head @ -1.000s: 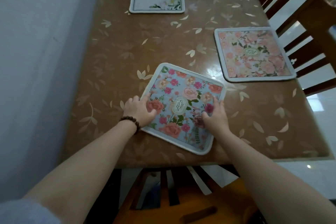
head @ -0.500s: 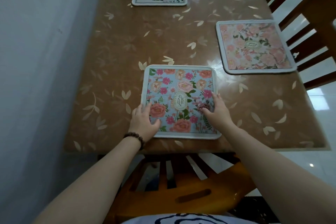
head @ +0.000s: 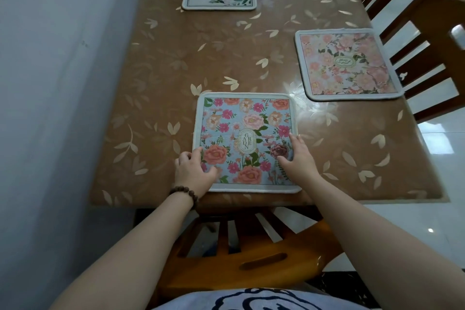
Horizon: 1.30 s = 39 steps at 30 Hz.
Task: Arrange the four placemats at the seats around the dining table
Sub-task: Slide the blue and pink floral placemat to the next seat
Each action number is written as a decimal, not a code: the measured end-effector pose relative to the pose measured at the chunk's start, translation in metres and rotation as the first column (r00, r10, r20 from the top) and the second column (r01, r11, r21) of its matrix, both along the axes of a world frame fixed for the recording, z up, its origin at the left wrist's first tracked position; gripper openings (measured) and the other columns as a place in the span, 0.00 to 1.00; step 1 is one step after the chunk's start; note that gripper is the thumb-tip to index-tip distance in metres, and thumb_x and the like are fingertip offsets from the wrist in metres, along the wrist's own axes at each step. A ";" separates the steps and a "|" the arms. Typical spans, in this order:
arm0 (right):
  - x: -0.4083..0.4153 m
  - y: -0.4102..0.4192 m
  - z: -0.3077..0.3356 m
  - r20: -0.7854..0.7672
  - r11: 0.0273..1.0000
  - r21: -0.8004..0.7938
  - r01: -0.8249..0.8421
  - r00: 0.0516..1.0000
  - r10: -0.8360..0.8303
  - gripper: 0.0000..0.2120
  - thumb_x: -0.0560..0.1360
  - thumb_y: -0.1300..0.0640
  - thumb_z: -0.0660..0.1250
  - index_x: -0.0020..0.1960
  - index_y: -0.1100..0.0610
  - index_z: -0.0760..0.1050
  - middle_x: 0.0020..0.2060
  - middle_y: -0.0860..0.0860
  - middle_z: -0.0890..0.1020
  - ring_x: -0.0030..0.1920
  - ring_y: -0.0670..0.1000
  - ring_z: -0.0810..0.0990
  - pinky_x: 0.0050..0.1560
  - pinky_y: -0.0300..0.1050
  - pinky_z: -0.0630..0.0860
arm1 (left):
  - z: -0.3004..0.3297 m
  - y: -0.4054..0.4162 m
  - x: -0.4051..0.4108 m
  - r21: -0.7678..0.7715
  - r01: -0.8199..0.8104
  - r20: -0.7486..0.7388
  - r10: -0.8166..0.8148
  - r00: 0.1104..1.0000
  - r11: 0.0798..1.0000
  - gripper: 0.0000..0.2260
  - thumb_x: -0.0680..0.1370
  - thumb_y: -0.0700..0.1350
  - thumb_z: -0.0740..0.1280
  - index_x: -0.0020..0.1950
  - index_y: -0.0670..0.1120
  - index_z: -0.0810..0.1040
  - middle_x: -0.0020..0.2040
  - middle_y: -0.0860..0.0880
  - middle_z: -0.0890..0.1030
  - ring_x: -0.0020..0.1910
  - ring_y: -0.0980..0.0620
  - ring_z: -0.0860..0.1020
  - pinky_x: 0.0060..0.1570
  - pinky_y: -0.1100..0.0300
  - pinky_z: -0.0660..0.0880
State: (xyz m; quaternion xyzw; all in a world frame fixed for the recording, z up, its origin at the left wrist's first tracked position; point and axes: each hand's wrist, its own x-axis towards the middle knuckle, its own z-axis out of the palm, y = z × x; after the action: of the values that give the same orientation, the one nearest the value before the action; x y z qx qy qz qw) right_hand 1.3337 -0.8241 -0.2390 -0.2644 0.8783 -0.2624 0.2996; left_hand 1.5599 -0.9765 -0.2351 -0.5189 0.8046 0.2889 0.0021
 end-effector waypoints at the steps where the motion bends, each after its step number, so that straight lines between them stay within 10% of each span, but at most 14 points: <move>1: 0.000 0.002 0.000 -0.001 1.000 0.005 -0.010 1.000 0.010 0.38 0.74 0.51 0.67 0.76 0.49 0.50 0.77 0.52 0.51 0.75 0.53 0.53 0.70 0.53 0.59 | 0.000 0.003 0.003 0.005 0.010 0.004 -0.010 1.000 1.000 0.29 0.72 0.54 0.67 0.72 0.50 0.64 0.63 0.43 0.67 0.62 0.45 0.64 0.57 0.52 0.69; 11: 0.027 0.030 0.015 0.026 0.954 0.250 -0.164 0.986 0.163 0.67 0.53 0.39 0.79 0.73 0.39 0.32 0.74 0.56 0.34 0.75 0.58 0.38 0.70 0.62 0.49 | -0.007 0.024 0.024 0.016 0.263 0.210 -0.261 0.942 0.965 0.56 0.59 0.71 0.71 0.75 0.60 0.38 0.77 0.45 0.45 0.75 0.43 0.47 0.70 0.42 0.53; 29: 0.052 0.041 0.016 -0.109 0.916 0.360 -0.178 0.967 0.231 0.60 0.63 0.44 0.77 0.74 0.42 0.31 0.75 0.60 0.39 0.75 0.60 0.40 0.72 0.57 0.54 | -0.013 0.032 0.033 -0.026 0.289 0.177 -0.280 0.944 0.957 0.51 0.63 0.62 0.75 0.76 0.58 0.45 0.75 0.44 0.50 0.73 0.44 0.48 0.68 0.47 0.61; 39: 0.032 0.041 0.026 -0.032 0.930 0.331 -0.158 0.983 0.178 0.55 0.64 0.37 0.73 0.75 0.43 0.37 0.76 0.57 0.45 0.75 0.59 0.48 0.71 0.59 0.54 | 0.000 0.033 0.013 -0.106 0.349 0.256 -0.313 0.915 0.931 0.42 0.71 0.73 0.48 0.77 0.50 0.47 0.78 0.46 0.50 0.76 0.47 0.47 0.73 0.48 0.48</move>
State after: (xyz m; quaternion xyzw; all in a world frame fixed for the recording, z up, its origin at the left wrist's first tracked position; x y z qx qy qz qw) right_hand 1.3658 -0.7832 -0.2135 -0.2930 0.8927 -0.0781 0.3334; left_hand 1.5734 -0.9439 -0.2347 -0.4039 0.8943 0.1600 0.1073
